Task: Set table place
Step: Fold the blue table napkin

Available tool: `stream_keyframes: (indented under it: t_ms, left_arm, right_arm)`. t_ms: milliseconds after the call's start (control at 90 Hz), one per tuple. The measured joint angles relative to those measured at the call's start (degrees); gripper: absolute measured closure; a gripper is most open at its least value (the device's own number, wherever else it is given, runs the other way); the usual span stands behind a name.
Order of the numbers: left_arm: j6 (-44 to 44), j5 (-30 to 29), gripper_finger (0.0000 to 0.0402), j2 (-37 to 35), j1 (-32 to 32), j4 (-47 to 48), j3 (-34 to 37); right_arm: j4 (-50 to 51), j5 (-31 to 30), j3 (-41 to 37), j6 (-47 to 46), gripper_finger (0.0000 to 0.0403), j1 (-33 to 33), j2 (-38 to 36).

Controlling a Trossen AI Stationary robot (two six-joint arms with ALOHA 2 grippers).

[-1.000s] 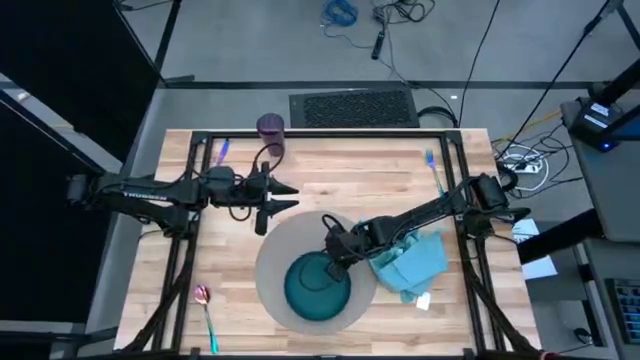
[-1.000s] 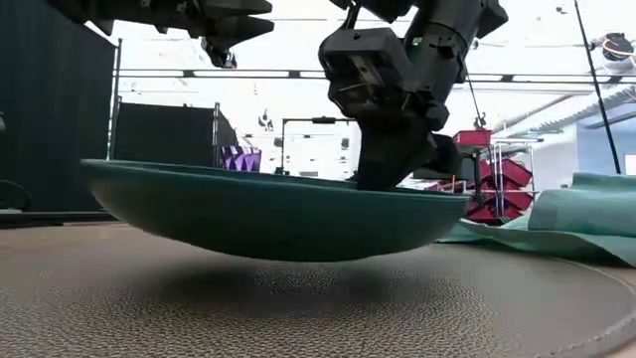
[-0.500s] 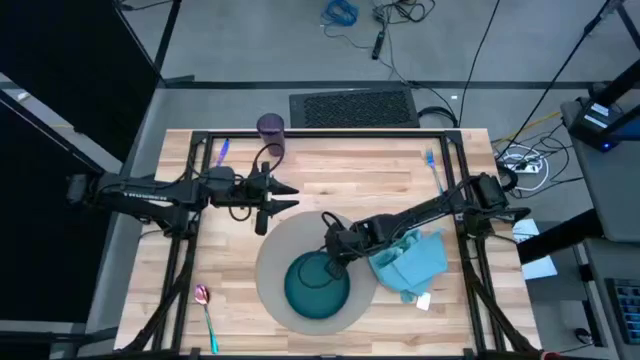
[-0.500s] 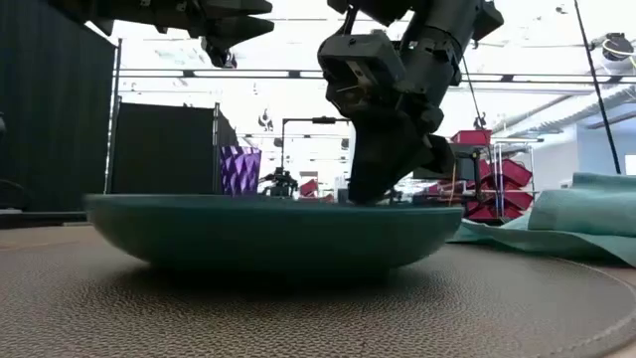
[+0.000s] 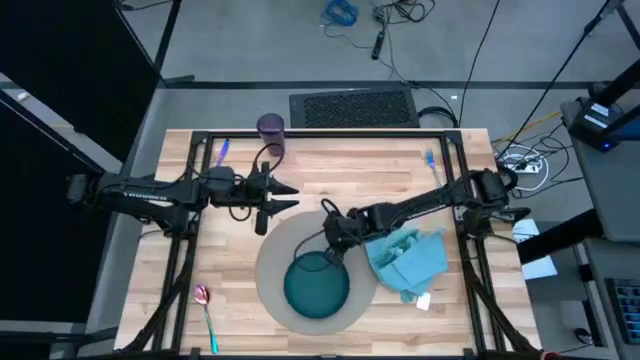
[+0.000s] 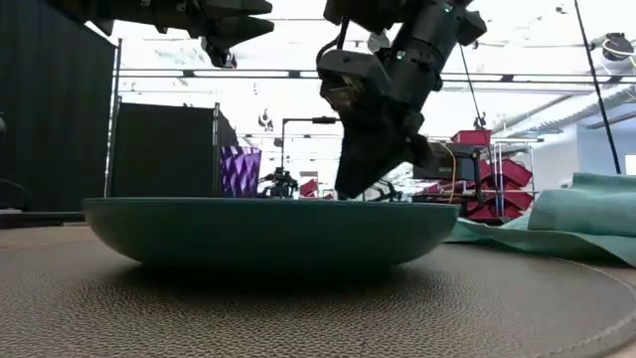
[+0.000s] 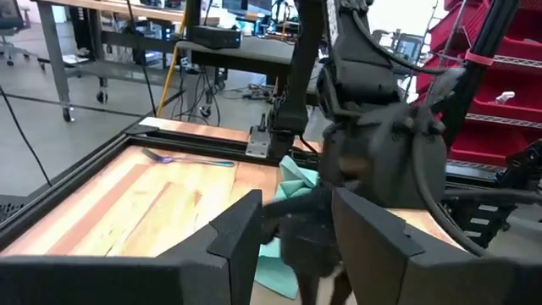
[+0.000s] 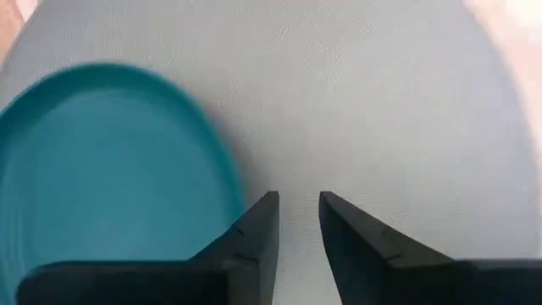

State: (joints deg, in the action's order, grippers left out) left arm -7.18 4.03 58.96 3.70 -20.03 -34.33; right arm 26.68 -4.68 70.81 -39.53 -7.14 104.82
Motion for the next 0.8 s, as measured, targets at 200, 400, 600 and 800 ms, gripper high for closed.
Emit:
stream_keyframes:
  t_ms: [200, 400, 600, 800]
  left_arm:
    - [0.0, 0.0, 0.0272, 0.0, 0.0, 0.0, 0.0]
    - [0.5, 0.0, 0.0272, 1.2, 0.0, 0.0, 0.0]
    - [1.8, 0.0, 0.0272, 4.1, 0.0, -1.1, 0.0]
    - [1.8, 0.0, 0.0272, 6.2, 0.0, -5.0, 0.0]
  right_arm:
    - [14.9, -6.9, 0.0, -2.1, 0.0334, 1.1, -7.1]
    - [28.6, -8.9, 0.0, -12.4, 0.0336, -1.6, -10.7]
    - [38.5, -7.1, -0.1, -15.2, 0.0337, -7.7, -10.4]
    - [52.7, -7.8, -0.1, -7.6, 0.0337, -9.8, -10.8]
